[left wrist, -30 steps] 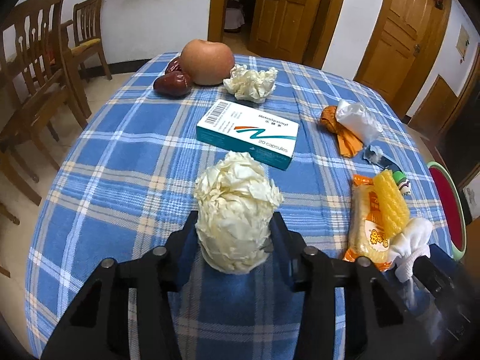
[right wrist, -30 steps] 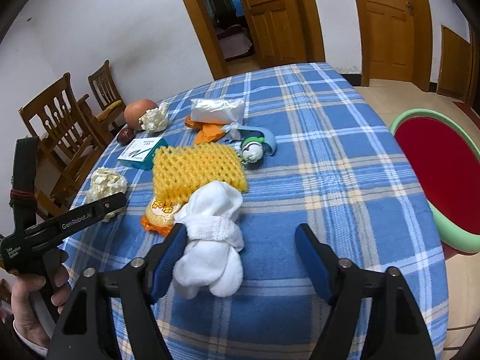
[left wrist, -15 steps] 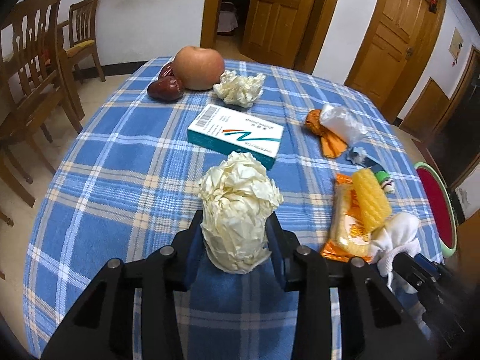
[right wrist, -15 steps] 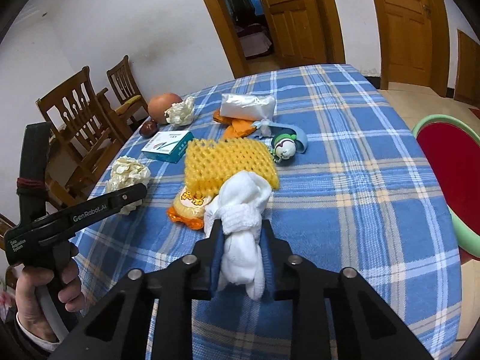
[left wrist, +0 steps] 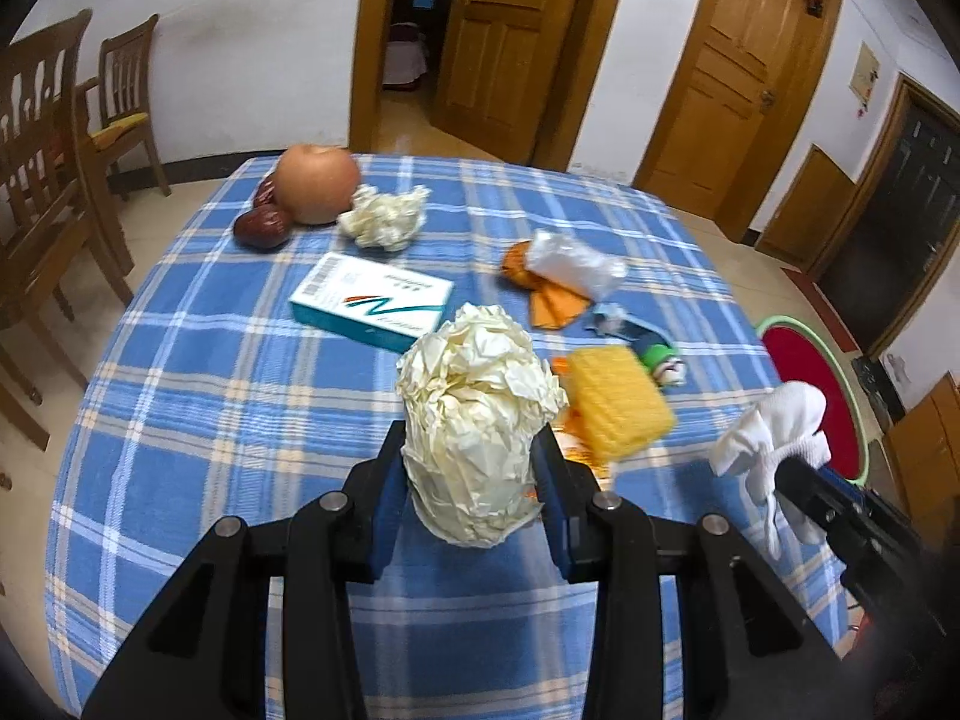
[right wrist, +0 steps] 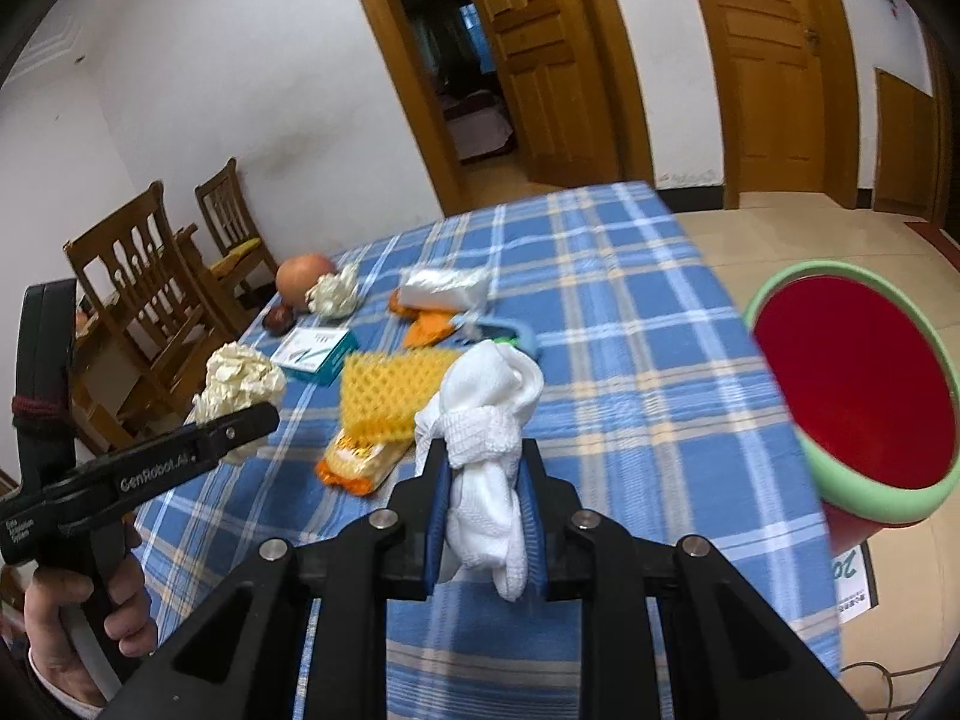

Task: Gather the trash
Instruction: 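Carry tissue and crumpled paper over the red bin and release both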

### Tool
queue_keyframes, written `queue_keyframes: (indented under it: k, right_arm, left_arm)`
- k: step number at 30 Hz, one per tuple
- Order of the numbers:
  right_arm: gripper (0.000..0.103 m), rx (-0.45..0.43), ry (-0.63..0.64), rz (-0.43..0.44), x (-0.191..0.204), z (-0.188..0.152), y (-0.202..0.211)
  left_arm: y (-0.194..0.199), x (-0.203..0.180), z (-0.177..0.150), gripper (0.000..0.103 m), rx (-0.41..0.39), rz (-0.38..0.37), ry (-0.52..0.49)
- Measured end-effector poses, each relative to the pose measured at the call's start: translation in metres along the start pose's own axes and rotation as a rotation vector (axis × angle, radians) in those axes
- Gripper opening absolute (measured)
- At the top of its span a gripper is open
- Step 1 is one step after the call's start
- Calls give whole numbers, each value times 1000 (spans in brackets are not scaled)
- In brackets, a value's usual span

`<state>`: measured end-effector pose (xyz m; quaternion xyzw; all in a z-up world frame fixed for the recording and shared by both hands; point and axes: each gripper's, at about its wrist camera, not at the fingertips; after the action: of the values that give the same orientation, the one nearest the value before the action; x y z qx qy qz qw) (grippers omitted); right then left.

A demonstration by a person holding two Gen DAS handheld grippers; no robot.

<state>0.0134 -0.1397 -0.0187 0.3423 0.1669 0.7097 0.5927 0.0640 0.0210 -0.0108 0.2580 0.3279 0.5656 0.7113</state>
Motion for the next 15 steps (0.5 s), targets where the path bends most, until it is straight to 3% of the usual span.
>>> queue_keyframes:
  k: [15]
  right_arm:
    - [24,-97,-101,-108,-54,13,39]
  left_arm:
    - [0,-78,13,40,1,-119,-128]
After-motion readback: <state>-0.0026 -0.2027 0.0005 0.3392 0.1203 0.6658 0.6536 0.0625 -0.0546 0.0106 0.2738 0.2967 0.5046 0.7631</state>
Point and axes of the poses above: each gripper's, at about its wrist camera, not at the fingertips, and y roughly against the way its jaws point, x to its left, z to its top, and after that the axes turned 1 degree about -y, right-handed
